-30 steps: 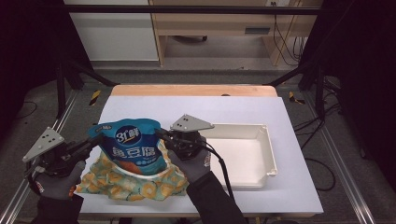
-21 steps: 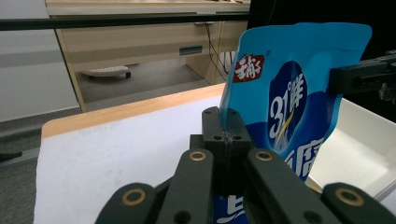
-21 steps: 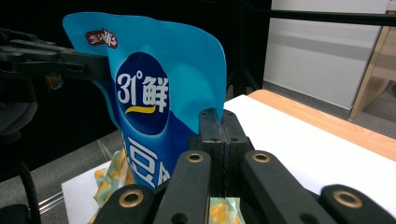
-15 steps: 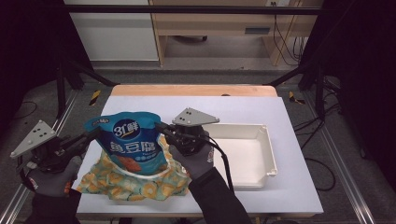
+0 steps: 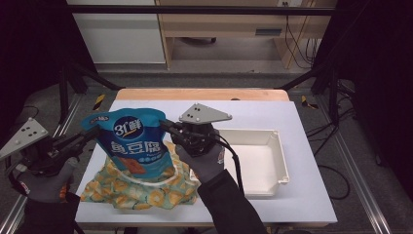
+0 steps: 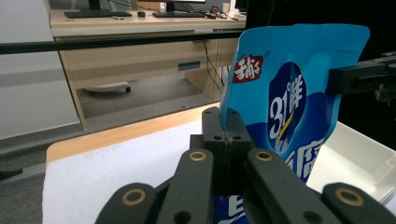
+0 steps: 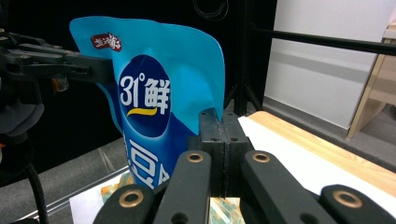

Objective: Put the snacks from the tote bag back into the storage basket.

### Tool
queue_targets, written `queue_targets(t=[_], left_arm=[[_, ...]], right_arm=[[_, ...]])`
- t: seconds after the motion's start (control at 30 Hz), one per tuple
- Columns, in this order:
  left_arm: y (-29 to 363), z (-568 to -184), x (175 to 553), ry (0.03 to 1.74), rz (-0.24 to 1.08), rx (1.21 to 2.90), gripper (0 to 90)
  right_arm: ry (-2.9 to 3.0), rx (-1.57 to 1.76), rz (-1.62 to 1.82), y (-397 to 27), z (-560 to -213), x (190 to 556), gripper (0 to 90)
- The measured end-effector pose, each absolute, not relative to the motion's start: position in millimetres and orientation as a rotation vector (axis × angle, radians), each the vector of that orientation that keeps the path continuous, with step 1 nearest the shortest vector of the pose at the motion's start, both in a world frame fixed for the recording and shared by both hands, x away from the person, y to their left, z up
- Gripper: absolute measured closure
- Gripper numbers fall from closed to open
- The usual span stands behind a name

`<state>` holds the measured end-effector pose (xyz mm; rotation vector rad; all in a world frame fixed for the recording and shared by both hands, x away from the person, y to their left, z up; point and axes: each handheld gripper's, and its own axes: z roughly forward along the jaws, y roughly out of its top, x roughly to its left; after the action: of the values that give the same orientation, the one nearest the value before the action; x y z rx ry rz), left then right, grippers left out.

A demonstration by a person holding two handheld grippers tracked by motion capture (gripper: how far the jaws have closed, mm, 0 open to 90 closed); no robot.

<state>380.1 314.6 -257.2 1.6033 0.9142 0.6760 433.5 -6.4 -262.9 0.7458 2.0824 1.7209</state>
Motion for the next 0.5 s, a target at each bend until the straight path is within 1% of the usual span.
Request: queue_targets(t=[0.5], left_arm=[[309, -234, 377, 0.881, 0.690, 1.592, 90.0]], right_arm=[[2.047, 0.720, 1.734, -13, -242, 429, 90.0]])
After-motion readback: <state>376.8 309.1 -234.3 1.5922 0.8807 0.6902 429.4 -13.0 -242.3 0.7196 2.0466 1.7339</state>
